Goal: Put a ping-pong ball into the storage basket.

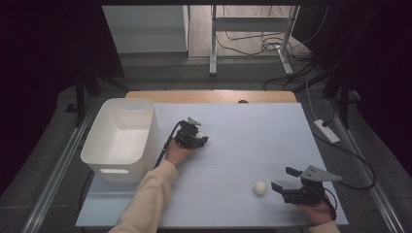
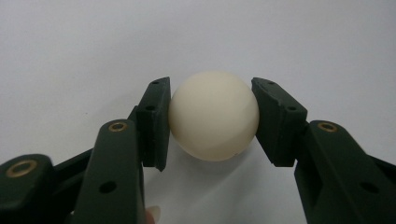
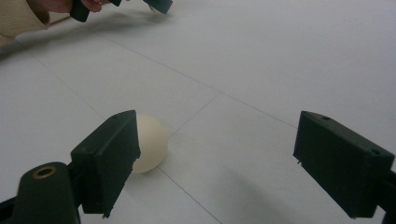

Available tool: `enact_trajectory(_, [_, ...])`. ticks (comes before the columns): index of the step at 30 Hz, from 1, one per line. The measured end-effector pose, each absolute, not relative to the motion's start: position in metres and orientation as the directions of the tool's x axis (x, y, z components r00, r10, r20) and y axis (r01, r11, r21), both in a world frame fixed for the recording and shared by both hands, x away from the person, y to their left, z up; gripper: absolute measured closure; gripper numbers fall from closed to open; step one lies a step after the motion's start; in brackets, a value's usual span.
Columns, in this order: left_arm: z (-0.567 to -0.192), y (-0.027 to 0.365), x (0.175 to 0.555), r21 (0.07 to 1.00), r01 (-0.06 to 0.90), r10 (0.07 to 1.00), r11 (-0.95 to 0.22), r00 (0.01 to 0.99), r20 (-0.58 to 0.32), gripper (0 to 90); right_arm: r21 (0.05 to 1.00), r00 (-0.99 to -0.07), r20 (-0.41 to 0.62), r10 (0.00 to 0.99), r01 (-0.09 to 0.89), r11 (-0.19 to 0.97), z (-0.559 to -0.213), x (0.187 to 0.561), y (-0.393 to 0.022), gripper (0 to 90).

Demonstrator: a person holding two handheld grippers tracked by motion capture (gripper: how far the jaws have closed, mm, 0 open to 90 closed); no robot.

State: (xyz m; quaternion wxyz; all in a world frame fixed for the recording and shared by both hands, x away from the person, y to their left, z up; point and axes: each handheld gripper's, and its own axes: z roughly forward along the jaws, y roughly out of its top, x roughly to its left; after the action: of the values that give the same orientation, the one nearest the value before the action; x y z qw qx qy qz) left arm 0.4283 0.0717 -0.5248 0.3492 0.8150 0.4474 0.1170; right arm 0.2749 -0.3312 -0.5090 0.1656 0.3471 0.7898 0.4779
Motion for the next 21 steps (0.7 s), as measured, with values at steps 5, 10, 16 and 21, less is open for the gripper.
enact_trajectory(5, [-0.52,0.073,0.425,0.683,0.637,0.803,-0.356,0.583,-0.125,50.4,0.87,-0.704,0.07,0.707,0.39,0.302,-0.509,0.275,-0.331,14.5])
enact_trajectory(10, [-0.516,0.074,0.423,0.69,0.629,0.797,-0.358,0.59,-0.125,50.5,0.87,-0.704,0.068,0.707,0.389,0.303,-0.509,0.275,-0.331,14.5])
enact_trajectory(16, [-0.511,0.075,0.419,0.697,0.618,0.789,-0.364,0.603,-0.123,50.6,0.871,-0.705,0.067,0.706,0.387,0.304,-0.509,0.275,-0.331,14.5])
enact_trajectory(21, [-0.506,0.077,0.416,0.712,0.608,0.786,-0.352,0.605,-0.128,50.6,0.871,-0.705,0.067,0.706,0.387,0.304,-0.509,0.275,-0.331,14.5])
